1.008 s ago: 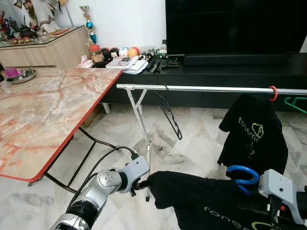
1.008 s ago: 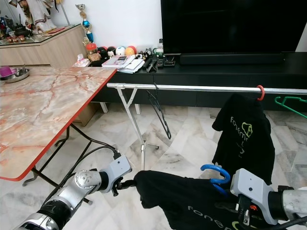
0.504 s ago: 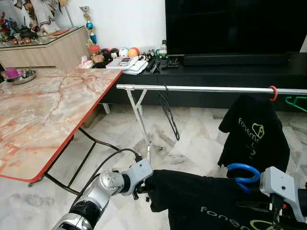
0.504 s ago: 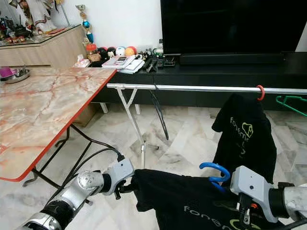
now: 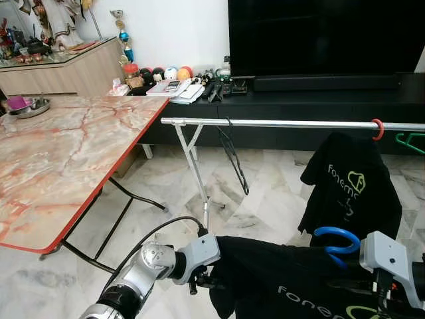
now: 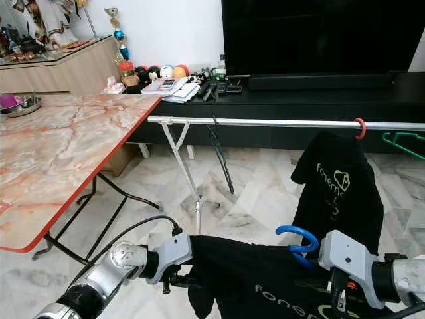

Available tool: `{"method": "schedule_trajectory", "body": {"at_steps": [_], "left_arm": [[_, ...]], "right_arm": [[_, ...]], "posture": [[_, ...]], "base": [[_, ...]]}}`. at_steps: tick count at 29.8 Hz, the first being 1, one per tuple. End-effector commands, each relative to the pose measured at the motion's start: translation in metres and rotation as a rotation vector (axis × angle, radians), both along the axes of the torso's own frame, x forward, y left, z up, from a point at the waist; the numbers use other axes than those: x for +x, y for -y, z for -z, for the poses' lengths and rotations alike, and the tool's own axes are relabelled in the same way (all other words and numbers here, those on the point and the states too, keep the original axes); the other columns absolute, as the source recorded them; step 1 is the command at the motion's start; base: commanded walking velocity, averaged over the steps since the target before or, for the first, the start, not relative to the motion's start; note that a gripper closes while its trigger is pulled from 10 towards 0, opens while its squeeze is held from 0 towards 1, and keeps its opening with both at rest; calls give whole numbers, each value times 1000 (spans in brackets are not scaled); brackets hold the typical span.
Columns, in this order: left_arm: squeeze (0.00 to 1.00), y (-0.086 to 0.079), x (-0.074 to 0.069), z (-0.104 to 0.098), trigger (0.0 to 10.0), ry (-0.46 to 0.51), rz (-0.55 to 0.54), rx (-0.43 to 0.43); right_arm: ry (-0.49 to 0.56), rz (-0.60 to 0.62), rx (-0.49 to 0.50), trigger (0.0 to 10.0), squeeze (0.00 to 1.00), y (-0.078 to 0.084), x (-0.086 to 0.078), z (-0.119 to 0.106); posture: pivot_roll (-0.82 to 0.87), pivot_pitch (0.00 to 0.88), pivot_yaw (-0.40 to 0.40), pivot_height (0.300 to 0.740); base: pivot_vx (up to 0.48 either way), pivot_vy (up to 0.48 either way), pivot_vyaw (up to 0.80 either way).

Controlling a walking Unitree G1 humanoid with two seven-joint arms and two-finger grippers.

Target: Hang hanger

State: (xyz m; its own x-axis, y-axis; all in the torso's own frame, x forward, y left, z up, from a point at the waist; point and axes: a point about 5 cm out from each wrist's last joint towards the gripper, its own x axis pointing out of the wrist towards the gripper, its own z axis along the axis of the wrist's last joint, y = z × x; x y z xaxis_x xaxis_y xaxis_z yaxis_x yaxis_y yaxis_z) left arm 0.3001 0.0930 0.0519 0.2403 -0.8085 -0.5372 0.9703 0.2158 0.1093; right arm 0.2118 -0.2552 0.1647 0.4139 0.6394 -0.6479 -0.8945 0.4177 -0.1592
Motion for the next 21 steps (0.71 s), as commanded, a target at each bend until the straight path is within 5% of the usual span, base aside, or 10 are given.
{"method": "schedule_trajectory", "body": {"at_steps": [1, 7, 8, 9, 10, 21], "left_arm": [[0, -2, 0, -2, 10000, -5, 10, 3], [0, 9, -3, -2, 10000, -18, 11, -46], [0, 14, -4, -3, 3725, -29, 15, -73], [0, 18, -6, -3, 863, -42, 20, -95], [0, 19, -6, -3, 0, -51, 20, -104], [0, 26, -9, -1, 0, -51, 21, -105]], "right_arm": [[44, -34, 5, 10000, 0, -7, 2, -9], [49, -31, 6, 10000, 0, -7, 4, -9], [50, -31, 6, 10000, 0, -7, 4, -9], [50, -30, 6, 10000, 0, -7, 5, -9], [50, -30, 6, 10000, 0, -7, 5, -9], [53, -30, 8, 10000, 0, -9, 9, -5]], "posture": [[-35, 0, 111, 740], [-38, 0, 110, 740], [-39, 0, 109, 740], [-40, 0, 111, 740], [-40, 0, 111, 740], [-41, 0, 111, 740]], "base": [[0, 0, 0], [0, 0, 0], [0, 0, 0], [0, 0, 0], [0, 0, 0], [0, 0, 0]]}}
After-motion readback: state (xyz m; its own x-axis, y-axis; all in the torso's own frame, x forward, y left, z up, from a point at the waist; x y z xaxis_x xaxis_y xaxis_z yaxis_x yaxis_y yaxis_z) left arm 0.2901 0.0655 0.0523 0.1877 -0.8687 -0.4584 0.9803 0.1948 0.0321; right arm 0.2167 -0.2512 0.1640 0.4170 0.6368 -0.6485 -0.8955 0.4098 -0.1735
